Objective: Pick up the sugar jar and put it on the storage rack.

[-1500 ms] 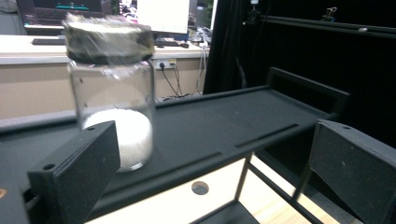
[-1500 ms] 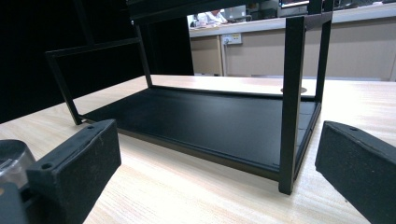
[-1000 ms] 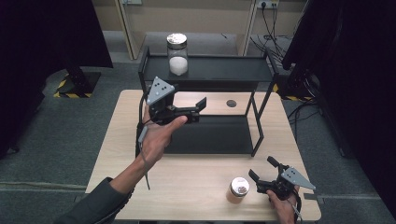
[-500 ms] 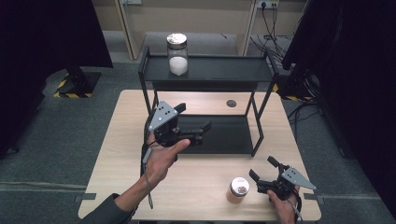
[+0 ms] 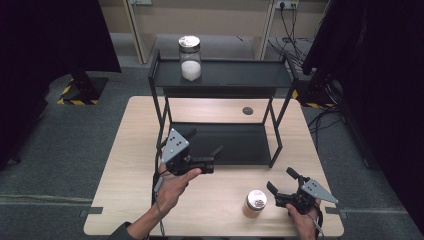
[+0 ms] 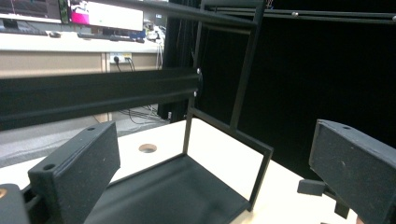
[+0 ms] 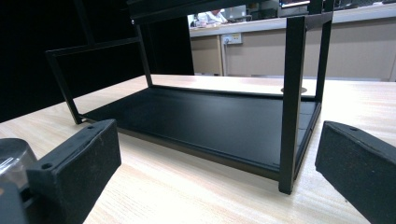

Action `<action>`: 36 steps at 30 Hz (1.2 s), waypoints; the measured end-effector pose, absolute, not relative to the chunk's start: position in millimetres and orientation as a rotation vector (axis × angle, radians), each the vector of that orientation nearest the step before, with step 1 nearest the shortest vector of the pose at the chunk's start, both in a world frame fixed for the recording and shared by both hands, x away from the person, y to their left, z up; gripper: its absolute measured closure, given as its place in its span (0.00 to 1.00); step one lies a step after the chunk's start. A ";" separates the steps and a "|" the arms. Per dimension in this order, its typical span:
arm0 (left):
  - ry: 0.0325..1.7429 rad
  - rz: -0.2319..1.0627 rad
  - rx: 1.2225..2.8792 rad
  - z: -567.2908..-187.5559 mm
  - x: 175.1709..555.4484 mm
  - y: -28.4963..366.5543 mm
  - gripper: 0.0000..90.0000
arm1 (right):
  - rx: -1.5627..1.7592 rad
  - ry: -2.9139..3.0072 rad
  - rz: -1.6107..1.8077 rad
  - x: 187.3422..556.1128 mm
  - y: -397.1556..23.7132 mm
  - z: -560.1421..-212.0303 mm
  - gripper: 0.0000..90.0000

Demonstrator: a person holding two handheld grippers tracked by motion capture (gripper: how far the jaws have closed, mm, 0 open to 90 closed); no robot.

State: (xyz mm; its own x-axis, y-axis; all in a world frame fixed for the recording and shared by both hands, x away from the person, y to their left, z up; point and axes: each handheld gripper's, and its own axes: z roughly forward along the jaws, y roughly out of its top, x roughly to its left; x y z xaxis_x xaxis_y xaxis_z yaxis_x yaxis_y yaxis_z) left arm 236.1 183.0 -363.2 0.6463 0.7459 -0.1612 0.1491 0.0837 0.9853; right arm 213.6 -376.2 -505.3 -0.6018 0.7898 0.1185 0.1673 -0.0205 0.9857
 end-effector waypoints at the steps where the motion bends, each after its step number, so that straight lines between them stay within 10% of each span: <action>1: 0.800 0.524 1.449 -366.7 235.7 182.9 0.01 | 0.997 1.772 1.665 213.6 -376.2 -505.3 0.00; 36: 0.832 0.535 1.508 -474.5 215.0 187.0 0.01 | 0.992 1.777 1.663 214.0 -375.8 -505.3 0.00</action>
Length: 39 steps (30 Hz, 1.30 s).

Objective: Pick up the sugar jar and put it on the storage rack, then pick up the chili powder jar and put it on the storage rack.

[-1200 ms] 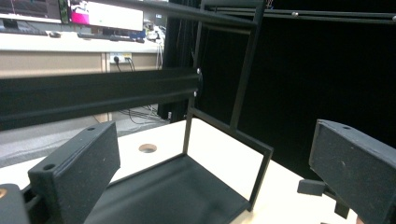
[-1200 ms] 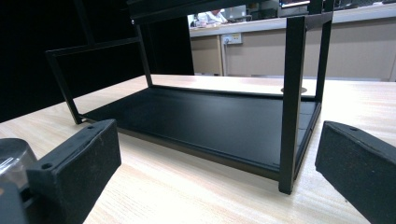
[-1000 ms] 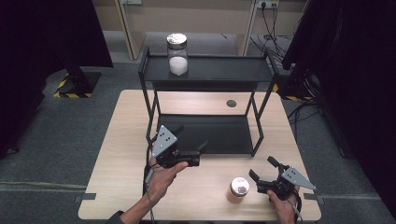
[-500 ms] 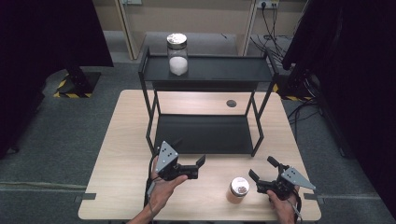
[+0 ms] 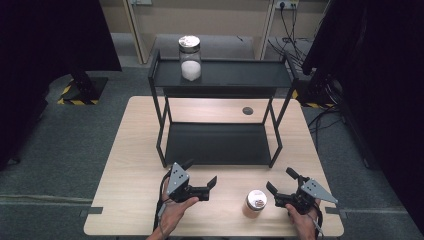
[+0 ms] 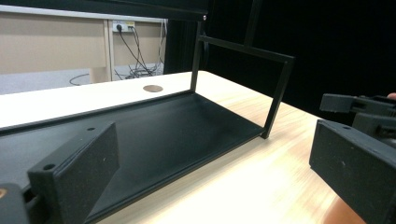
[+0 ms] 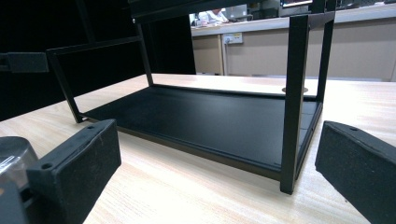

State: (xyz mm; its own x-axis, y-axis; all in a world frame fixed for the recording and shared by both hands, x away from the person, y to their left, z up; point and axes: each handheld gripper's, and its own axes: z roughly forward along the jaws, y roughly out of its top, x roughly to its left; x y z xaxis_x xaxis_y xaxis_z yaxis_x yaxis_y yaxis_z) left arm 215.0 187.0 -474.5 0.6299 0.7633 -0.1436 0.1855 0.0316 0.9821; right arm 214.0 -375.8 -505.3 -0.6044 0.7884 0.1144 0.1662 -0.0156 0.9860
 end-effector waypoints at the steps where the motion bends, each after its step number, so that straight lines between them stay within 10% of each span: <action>1: 0.829 0.536 1.507 -476.7 214.4 187.9 0.01 | 0.993 1.777 1.663 214.1 -375.8 -505.3 0.00; 39: 0.787 0.563 1.520 -507.4 212.2 197.2 0.01 | 0.991 1.776 1.672 212.3 -377.4 -505.6 0.00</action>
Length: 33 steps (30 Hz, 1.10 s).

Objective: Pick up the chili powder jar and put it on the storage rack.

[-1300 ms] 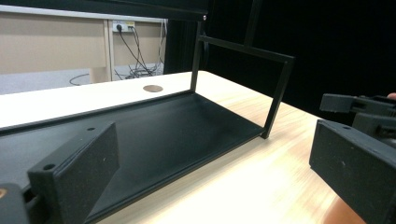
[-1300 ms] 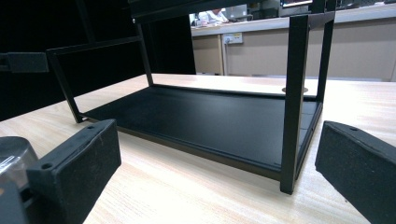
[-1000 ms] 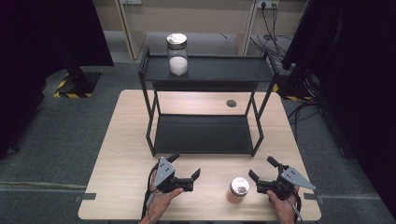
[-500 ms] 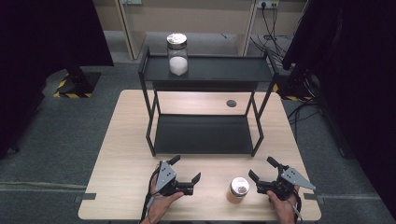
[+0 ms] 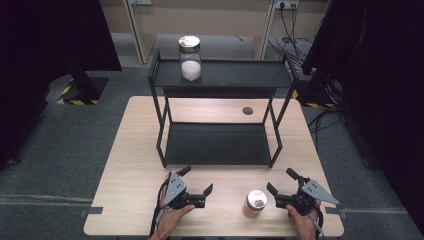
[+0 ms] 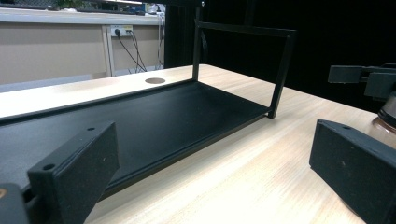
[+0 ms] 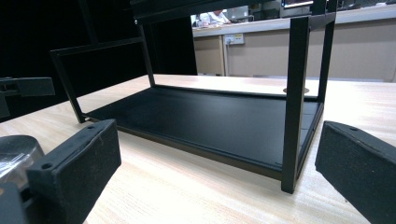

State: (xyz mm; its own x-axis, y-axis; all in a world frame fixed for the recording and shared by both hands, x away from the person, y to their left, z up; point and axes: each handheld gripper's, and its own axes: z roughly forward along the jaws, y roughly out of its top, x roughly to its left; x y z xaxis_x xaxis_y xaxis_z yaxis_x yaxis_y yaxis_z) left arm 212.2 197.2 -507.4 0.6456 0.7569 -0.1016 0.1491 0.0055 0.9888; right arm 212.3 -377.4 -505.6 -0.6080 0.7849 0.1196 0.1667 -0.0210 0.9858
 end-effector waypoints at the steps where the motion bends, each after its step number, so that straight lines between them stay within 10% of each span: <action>1: 0.790 0.560 1.521 -507.5 212.7 197.7 0.01 | 0.992 1.777 1.671 212.6 -377.6 -505.7 0.00; 33: 0.795 0.550 1.518 -508.9 211.4 198.7 0.01 | 0.975 1.761 1.674 205.7 -381.0 -503.2 0.00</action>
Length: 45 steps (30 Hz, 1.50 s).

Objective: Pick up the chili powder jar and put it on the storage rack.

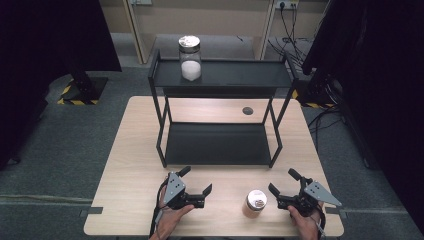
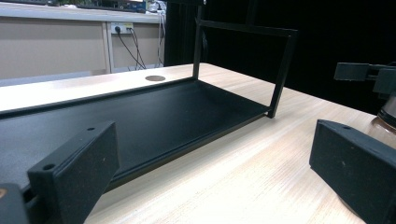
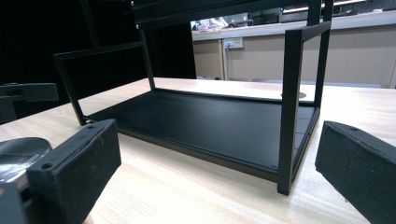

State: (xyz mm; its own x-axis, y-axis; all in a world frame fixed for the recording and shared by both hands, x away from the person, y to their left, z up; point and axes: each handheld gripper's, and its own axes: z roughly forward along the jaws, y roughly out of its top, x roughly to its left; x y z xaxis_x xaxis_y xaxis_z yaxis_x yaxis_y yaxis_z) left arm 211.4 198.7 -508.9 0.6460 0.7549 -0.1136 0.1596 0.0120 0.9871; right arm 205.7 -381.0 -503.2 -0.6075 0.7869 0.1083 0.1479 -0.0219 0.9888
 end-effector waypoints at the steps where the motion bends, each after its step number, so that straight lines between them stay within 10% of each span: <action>1: 0.796 0.549 1.518 -509.1 211.6 198.8 0.01 | 0.974 1.758 1.677 204.9 -381.5 -503.0 0.00; 45: 0.809 0.548 1.518 -510.2 212.5 199.0 0.01 | 0.778 2.019 1.708 174.3 -362.5 -497.7 0.01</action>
